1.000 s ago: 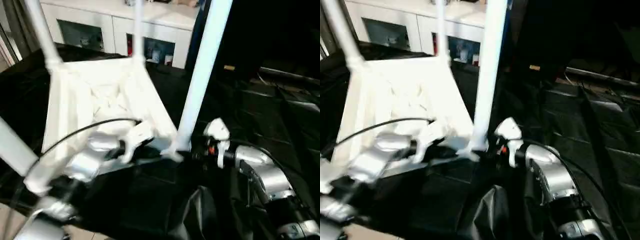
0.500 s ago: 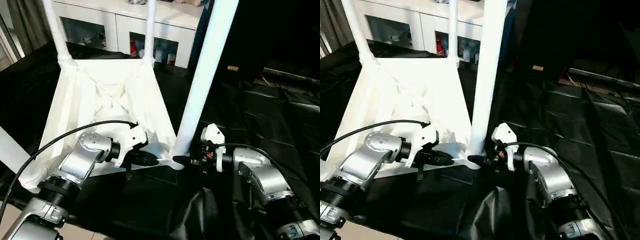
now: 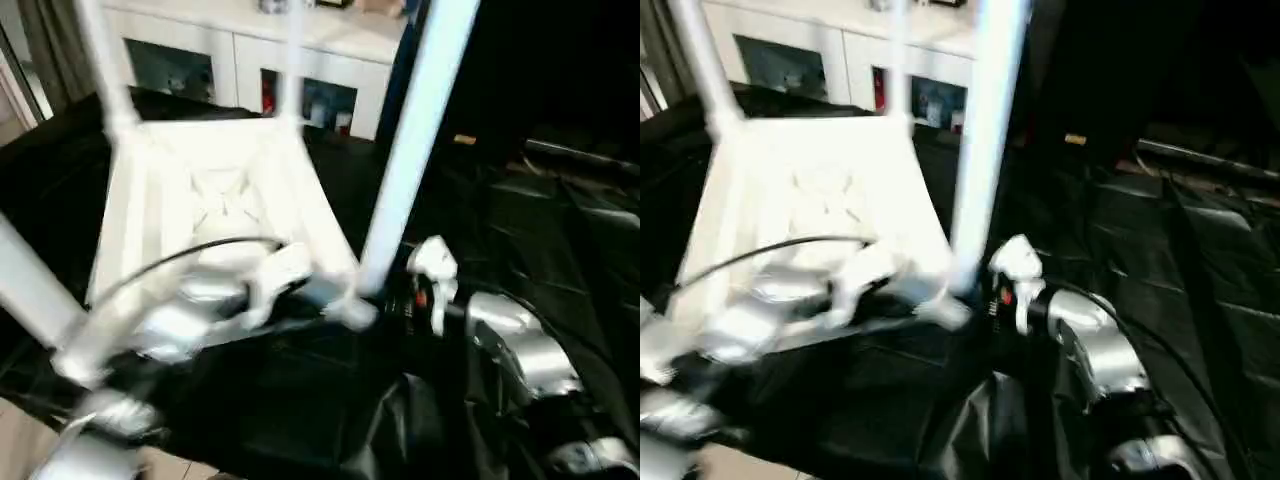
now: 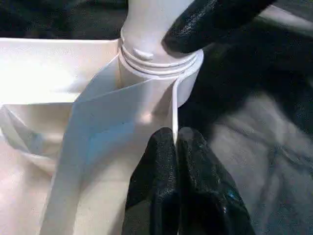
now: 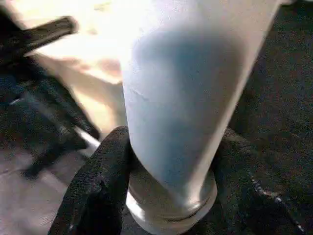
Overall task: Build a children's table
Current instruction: Rotate leg to tighten
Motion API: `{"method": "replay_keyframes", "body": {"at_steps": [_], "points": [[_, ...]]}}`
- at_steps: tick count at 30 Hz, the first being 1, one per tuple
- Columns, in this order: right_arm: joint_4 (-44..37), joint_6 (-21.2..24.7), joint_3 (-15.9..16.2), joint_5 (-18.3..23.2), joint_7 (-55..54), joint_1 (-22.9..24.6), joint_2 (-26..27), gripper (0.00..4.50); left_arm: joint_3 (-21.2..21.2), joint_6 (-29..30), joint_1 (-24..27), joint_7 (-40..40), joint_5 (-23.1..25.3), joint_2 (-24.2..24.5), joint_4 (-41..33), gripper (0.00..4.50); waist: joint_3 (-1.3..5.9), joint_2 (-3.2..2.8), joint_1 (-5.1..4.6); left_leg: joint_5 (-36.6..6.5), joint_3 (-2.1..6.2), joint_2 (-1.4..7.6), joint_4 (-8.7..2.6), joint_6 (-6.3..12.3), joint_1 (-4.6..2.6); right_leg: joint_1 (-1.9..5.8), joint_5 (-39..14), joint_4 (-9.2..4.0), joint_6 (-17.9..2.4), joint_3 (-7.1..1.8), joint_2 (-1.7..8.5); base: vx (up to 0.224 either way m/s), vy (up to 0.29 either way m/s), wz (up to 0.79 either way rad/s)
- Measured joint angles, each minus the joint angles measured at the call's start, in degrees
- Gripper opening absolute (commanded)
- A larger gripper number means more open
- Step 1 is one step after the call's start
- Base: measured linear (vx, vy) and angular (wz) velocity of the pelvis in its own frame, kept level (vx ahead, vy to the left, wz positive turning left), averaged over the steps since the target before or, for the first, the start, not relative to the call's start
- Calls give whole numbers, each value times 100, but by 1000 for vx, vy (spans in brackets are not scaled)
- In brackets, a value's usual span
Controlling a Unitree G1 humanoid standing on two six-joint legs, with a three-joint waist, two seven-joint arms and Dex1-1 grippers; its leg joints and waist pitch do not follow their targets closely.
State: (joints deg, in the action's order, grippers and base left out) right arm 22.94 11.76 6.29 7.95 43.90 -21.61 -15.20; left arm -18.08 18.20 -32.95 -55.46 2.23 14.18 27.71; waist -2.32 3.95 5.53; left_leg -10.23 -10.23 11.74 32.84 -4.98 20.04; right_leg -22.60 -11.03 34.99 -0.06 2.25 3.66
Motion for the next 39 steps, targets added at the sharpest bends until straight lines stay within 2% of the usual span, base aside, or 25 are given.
{"method": "replay_keyframes", "body": {"at_steps": [4, 7, 10, 12, 18, 21, 27, 35, 39], "points": [[-108, 476, -284, -269, -1082, 3, 295, 205, 0, 132, -341, 889, 148, -690, 633, 0, 21, -15, 30, -1, -8, -13, 0, 2, -14, 31, -9, -6, 15, 5, 27, 0, 0, 0], [-236, 545, -358, -351, -1343, 49, 418, 205, 7, 123, -388, 992, 189, -803, 748, 0, 37, -38, 26, -1, -8, -29, 0, 4, -11, 39, -18, -6, 29, 21, 58, 0, 0, 0], [-239, 545, -385, -284, -1346, 61, 428, 205, 7, 100, -388, 978, 195, -802, 748, 0, 38, -36, 19, -2, -6, -38, 0, 5, -8, 39, -20, -7, 34, 23, 69, 0, 0, 0], [-243, 548, -401, -215, -1330, 70, 422, 261, 7, 84, -387, 933, 195, -787, 741, 0, 36, -34, 9, -2, -4, -40, -2, 5, -7, 39, -21, -8, 35, 24, 71, 0, 0, 0], [-290, 686, -390, 9, -483, 24, 122, 318, 8, -12, -271, 529, 142, -533, 496, 0, 24, -13, 15, -2, 3, -40, -44, 5, 3, 23, -22, -7, 37, 40, 70, 0, 0, 0], [-454, 913, -250, 235, 341, 16, -250, 318, 20, -85, -56, 45, -30, -192, 149, 0, 22, -11, 25, -1, 2, -39, -75, 5, 22, 7, -26, -3, 39, 42, 63, 0, 0, 0], [-635, 1003, 125, 494, 1505, 21, -720, 318, 35, 7, 378, -1002, -380, 500, -619, 0, 18, -5, 22, 2, -3, -33, -55, 6, 49, -42, -21, 4, 8, 40, 61, 0, 0, 0], [-952, 1034, 495, 512, 2231, 109, -1068, 318, 27, 136, 594, -1552, -529, 846, -998, 0, 7, 20, 28, 0, -21, -33, -25, 20, 62, -42, -28, -2, 13, 30, 68, 0, 0, 0], [-854, 697, 554, 327, 2080, 111, -957, 318, 45, 138, 594, -1541, -530, 871, -995, 0, 6, 32, 23, 1, -22, -31, -25, 19, 58, -41, -28, 3, 14, 29, 68, 0, 0, 0]]}}
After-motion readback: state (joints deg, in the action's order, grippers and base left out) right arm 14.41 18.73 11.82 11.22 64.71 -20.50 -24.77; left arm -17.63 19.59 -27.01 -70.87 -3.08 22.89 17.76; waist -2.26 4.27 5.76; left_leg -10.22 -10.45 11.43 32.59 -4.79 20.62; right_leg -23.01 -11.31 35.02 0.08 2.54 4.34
